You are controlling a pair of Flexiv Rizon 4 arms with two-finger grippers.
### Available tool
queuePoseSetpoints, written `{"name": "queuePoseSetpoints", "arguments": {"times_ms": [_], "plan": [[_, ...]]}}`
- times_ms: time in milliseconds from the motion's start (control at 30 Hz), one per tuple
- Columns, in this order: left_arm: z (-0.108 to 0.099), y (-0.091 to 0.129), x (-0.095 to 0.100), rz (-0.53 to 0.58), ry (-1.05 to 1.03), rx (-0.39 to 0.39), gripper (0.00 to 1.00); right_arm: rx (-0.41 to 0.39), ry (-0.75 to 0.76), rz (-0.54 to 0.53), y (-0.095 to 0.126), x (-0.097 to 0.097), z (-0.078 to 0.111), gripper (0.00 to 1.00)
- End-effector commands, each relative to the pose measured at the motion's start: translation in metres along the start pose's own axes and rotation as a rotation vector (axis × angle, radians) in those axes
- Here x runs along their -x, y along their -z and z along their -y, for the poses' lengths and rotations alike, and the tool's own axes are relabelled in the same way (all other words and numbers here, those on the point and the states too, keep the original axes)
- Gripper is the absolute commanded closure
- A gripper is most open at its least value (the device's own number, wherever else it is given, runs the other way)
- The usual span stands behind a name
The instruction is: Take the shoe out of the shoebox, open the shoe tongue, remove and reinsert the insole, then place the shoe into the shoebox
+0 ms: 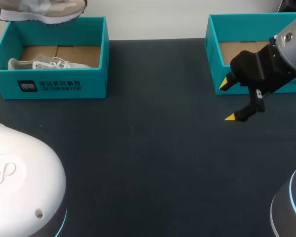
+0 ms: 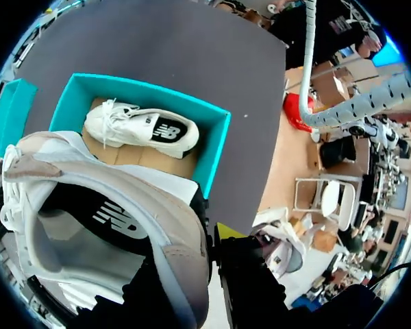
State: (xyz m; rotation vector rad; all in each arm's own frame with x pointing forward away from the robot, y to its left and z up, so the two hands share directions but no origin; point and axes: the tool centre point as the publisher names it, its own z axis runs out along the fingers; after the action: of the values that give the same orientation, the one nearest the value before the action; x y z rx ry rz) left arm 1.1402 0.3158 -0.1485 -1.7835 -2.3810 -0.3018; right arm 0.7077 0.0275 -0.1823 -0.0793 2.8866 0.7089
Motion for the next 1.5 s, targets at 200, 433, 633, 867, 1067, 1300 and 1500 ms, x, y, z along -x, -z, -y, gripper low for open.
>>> {"name": "queuePoseSetpoints", "arguments": {"times_ms": [200, 433, 633, 867, 1067, 1300, 1500], "plan": [[0.011, -0.001, -0.001, 0.011, -0.045, 0.053, 1.0, -0.002, 0.0, 0.0, -0.002, 0.001, 0.0, 0.0], [0.009, 0.001, 0.0, 0.022, -0.036, 0.045, 1.0, -0.002, 0.0, 0.0, -0.002, 0.001, 0.0, 0.0], [0.0, -0.016, 0.006, 0.015, -0.006, 0.02, 1.0, -0.002, 0.0, 0.0, -0.002, 0.001, 0.0, 0.0], [-0.008, -0.044, 0.016, 0.044, 0.051, 0.023, 1.0, -0.002, 0.0, 0.0, -0.002, 0.001, 0.0, 0.0], [-0.013, -0.073, 0.025, 0.033, 0.104, 0.024, 1.0, -0.002, 0.0, 0.0, -0.002, 0.001, 0.0, 0.0], [-0.017, -0.099, 0.038, 0.023, 0.113, 0.023, 1.0, -0.002, 0.0, 0.0, -0.002, 0.001, 0.0, 0.0], [-0.022, -0.118, 0.046, 0.008, 0.127, 0.01, 1.0, -0.002, 0.0, 0.0, -0.002, 0.001, 0.0, 0.0]]}}
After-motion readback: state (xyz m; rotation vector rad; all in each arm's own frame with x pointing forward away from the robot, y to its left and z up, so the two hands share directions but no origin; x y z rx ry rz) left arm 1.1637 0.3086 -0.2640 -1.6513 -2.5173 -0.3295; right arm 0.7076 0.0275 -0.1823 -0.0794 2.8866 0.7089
